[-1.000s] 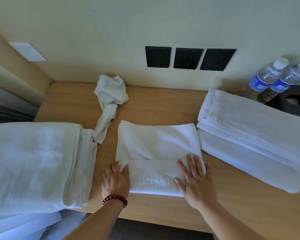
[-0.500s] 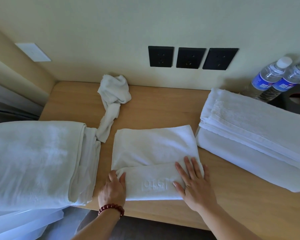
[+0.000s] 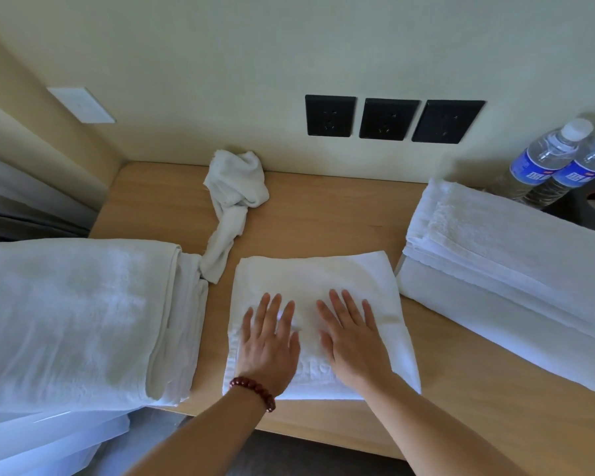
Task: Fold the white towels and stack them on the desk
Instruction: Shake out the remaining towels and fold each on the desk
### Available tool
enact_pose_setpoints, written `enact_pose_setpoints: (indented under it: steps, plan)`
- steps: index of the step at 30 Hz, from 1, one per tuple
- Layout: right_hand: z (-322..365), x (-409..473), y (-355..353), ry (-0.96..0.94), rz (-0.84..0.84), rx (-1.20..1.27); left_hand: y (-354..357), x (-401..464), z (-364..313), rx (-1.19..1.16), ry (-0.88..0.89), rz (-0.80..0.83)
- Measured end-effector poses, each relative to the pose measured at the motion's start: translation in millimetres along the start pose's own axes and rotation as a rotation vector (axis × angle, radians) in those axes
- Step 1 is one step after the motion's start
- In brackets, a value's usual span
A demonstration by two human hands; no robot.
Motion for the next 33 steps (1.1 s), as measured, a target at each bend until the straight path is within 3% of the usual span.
enact_pose_setpoints:
  steps: [6,11,21,27,30,33]
  plan:
    - [21,83,-4,-0.266,0.13,0.042,55,-40,11,0.062,-0.009,0.155]
    - [30,124,12,-0.334,0.322,-0.077,57,-38,11,0.098,-0.004,0.185]
    - [13,141,9,-0.262,0.22,-0.122,59,-40,17,0.096,-0.032,0.177]
    - [11,142,11,-0.263,0.242,-0.122,59,-40,16,0.096,-0.023,0.186]
    - [11,137,8,-0.182,0.252,-0.128,60,-41,18,0.111,-0.016,0.211]
    - [-2,111,-3,-0.049,0.125,-0.11,58,-36,19,0.13,-0.023,0.237]
Point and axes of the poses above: each hand's wrist, its own x-axis towards the middle knuckle, its own y-axis out of the palm, z = x × y, the point moved 8 cm from there along x, towards the middle knuckle, and after that the axes turned 12 degrees about -y, right-handed, at the moved point
